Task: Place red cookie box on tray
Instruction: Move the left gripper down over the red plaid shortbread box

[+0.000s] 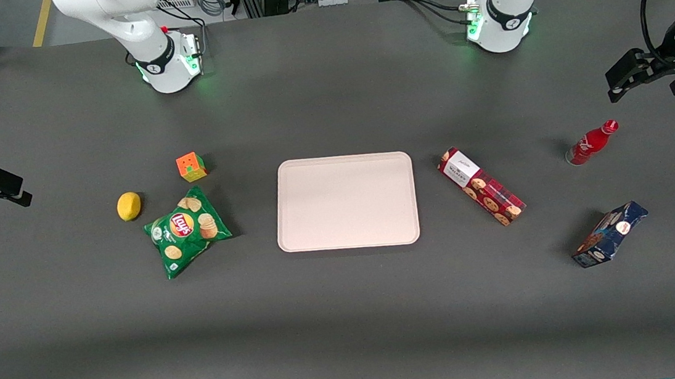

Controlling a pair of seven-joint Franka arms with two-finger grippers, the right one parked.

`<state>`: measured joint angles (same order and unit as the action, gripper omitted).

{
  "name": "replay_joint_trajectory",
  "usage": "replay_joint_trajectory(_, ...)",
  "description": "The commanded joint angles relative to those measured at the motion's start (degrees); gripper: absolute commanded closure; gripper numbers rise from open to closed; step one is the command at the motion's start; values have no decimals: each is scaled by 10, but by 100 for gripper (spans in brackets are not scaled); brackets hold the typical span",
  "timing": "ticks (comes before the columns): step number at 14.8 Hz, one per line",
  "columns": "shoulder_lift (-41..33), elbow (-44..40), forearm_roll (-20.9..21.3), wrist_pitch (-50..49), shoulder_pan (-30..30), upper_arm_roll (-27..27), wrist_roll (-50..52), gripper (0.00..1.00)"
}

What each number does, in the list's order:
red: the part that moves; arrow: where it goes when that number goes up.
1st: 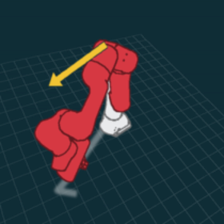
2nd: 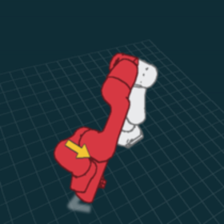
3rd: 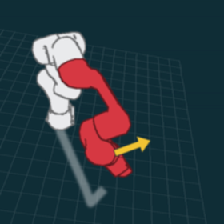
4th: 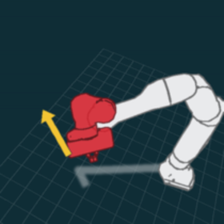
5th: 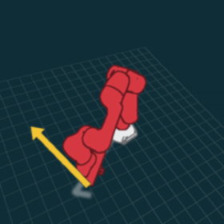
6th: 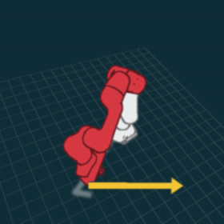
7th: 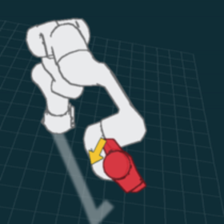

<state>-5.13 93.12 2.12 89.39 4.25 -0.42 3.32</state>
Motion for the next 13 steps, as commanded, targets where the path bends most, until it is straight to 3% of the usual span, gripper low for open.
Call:
replay_joint_trajectory(1,0,-9,-20,1,3,3,1,0)
replay_joint_trajectory(7,3,-7,-20,6,5,2,31,0)
replay_joint_trajectory(13,40,28,-20,52,22,-3,247,0)
